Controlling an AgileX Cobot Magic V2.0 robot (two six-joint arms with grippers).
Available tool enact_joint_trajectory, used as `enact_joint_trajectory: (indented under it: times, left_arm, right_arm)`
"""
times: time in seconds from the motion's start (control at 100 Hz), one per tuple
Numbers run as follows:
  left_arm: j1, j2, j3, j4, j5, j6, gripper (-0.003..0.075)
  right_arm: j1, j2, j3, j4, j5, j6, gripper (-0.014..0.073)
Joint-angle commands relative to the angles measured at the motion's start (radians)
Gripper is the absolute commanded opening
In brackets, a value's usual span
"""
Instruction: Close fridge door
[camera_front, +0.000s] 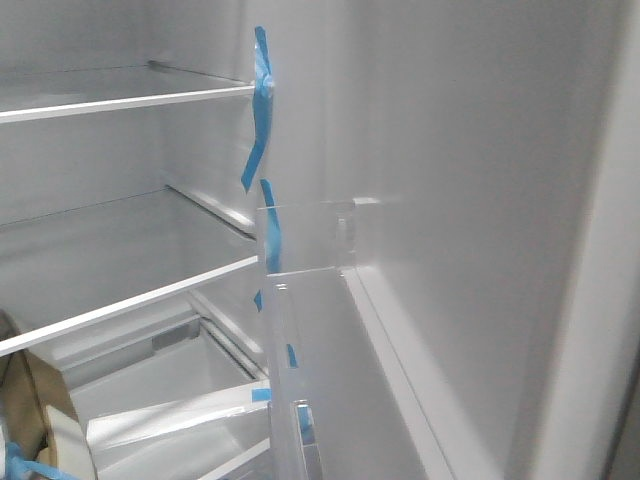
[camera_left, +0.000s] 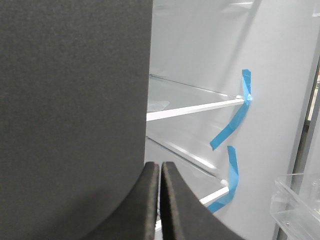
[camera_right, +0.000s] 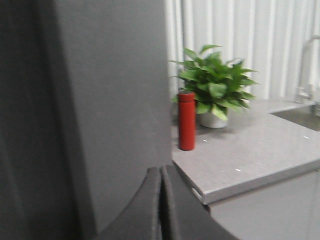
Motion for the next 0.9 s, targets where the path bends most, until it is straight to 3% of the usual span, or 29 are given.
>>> enact_joint_trajectory:
  times: [0.0,0.26,0.89]
  left_arm:
    - [-0.002,0.019,0.028,-0.002,-0.077,-0.003,-0.0021]
    - [-0.002,0.019,0.028,-0.002,-0.077,-0.003,-0.0021]
    - [-0.002,0.019,0.028,-0.002,-0.077,-0.003,-0.0021]
  right_arm:
    - [0.033,0.053,-0.023,-0.001,-0.129,-0.005,-0.0076]
    - [0.064,0.148,-0.023,-0.001,-0.217,-0.005,-0.0076]
    - [0.143,0.219,-0.023,0.086,-0.247,-0.005,-0.0076]
